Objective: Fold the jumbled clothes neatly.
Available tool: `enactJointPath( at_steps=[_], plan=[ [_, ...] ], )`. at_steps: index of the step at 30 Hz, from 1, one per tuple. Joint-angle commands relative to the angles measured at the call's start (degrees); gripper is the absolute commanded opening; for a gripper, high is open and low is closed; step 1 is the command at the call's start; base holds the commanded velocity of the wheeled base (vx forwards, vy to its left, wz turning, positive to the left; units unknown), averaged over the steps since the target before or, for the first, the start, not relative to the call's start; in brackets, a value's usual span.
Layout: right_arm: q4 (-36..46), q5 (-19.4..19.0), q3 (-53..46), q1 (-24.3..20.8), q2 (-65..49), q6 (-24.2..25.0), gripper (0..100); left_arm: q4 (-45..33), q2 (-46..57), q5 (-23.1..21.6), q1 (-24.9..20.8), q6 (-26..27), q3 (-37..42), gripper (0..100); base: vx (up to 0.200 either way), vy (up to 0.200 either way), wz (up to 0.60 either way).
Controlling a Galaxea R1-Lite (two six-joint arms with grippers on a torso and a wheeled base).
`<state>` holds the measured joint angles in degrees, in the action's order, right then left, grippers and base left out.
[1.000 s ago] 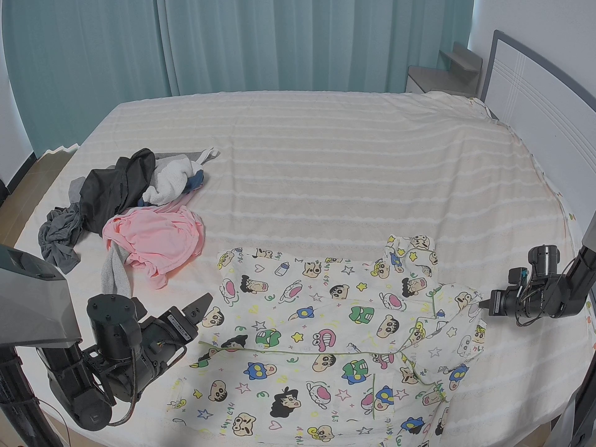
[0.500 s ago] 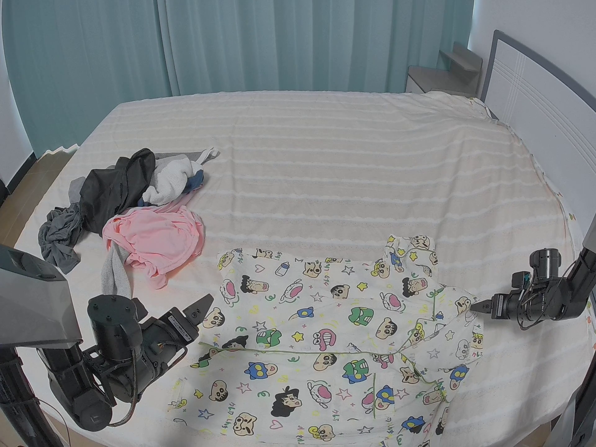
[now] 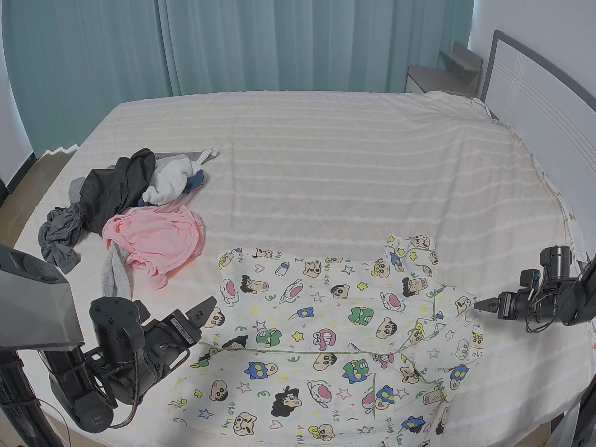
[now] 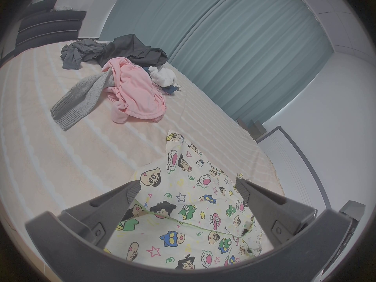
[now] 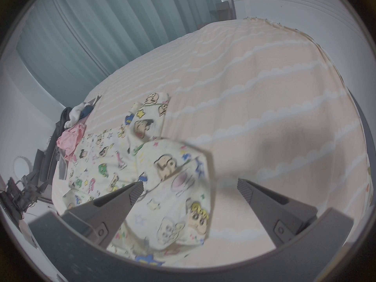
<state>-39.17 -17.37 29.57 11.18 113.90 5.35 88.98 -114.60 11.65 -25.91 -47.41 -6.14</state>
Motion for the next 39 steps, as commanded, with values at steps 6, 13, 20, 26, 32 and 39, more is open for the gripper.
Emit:
enactJointPath(
  at_steps=[6,13,20,26,32,39],
  plan=[
    [0.1,-2.4,-10.9,-2.2,-6.8,0.3,100,1.0,-1.5,0.1,-1.8,-1.6,0.2,100,-0.200,0.000,0.00],
    [0.0,-3.5,-14.8,-3.0,-6.7,0.2,100,1.0,-2.4,0.1,-1.9,-1.8,0.3,100,-0.200,0.000,0.00],
    [-0.1,-4.2,-15.4,-7.0,-4.9,0.8,100,1.0,-5.5,0.1,-3.0,-2.9,0.4,100,-0.029,0.000,0.00],
    [-2.4,-3.9,-13.1,-8.0,-1.7,0.8,100,1.0,-9.1,0.0,-3.6,-3.0,1.1,100,0.000,0.000,0.00],
    [-7.5,-3.7,-12.6,-12.7,-1.3,2.8,100,1.0,-10.6,0.1,-3.8,-3.0,0.9,100,0.000,0.000,0.00],
    [-11.3,-3.6,-10.0,-27.5,-3.0,17.9,100,1.0,-10.5,0.2,-3.8,-3.0,1.0,100,0.000,0.000,0.00]
  ],
)
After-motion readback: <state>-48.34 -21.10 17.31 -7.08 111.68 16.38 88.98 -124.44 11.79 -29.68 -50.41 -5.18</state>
